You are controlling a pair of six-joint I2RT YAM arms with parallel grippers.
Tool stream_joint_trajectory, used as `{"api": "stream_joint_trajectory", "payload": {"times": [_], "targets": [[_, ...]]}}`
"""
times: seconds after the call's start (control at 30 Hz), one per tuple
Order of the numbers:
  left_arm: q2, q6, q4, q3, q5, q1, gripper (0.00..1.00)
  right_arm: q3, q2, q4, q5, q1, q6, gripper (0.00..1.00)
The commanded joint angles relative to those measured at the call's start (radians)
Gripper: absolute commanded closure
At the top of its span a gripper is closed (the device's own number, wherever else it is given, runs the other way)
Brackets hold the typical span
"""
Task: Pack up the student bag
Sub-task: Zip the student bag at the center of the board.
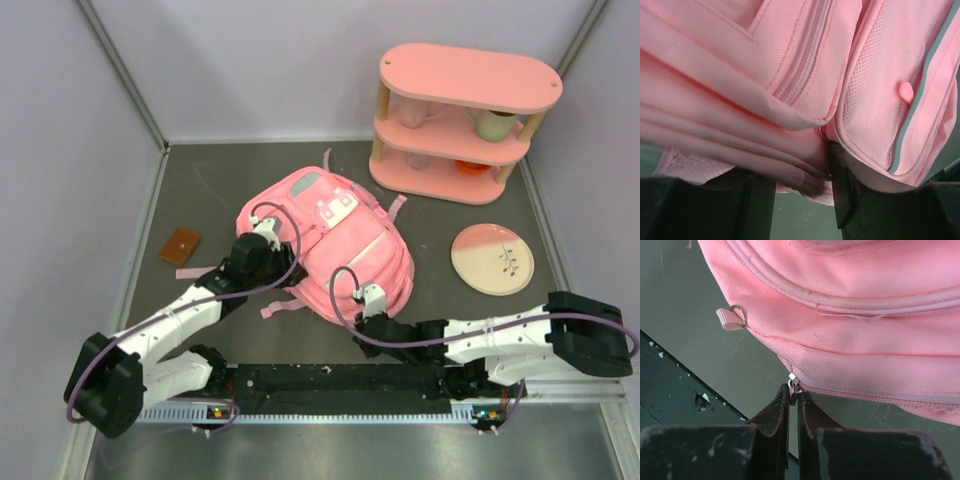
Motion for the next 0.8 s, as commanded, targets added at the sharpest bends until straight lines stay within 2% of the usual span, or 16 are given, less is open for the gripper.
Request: {"api": "stream_joint_trajectory", "payload": {"times": [0.0,0.07,0.1,0.13,0.2,0.3,0.43,0.47,0.63,0.73,0.77], "targets": [[0.105,0.141,0.105,0.177,0.016,0.014,0.52,0.081,0.092,0.059,0.042,0.044,0.117,1.00],[0.152,0.136,0.091,0.207,0.027,0.043,0.44,0.098,0.116,0.079,0.061,0.044,0.173,1.00],[0.160,0.130,0.089,0.223,0.033,0.052,0.35,0.104,0.136,0.082,0.076,0.044,0.209,1.00],[0.163,0.119,0.050,0.223,0.056,0.069,0.30,0.110,0.140,0.080,0.087,0.044,0.225,1.00],[0.146,0.110,0.057,0.190,0.059,0.072,0.30,0.118,0.140,0.030,0.126,0.044,0.262,1.00],[0.097,0.102,0.106,0.108,0.033,0.082,0.49,0.074,0.104,0.005,0.137,0.022,0.263,1.00],[0.073,0.093,0.135,0.037,0.067,0.131,0.86,-0.025,0.000,-0.008,0.090,-0.045,0.256,1.00],[0.065,0.092,0.140,0.027,0.068,0.140,1.00,-0.043,-0.055,-0.018,0.084,-0.056,0.251,1.00],[0.056,0.106,0.137,0.005,0.079,0.186,1.00,-0.117,-0.218,-0.114,0.065,-0.111,0.196,1.00],[0.062,0.096,0.137,0.008,0.085,0.200,1.00,-0.137,-0.284,-0.116,0.044,-0.125,0.171,1.00],[0.059,0.093,0.136,0.013,0.096,0.201,0.81,-0.135,-0.294,-0.111,0.041,-0.125,0.165,1.00]]}}
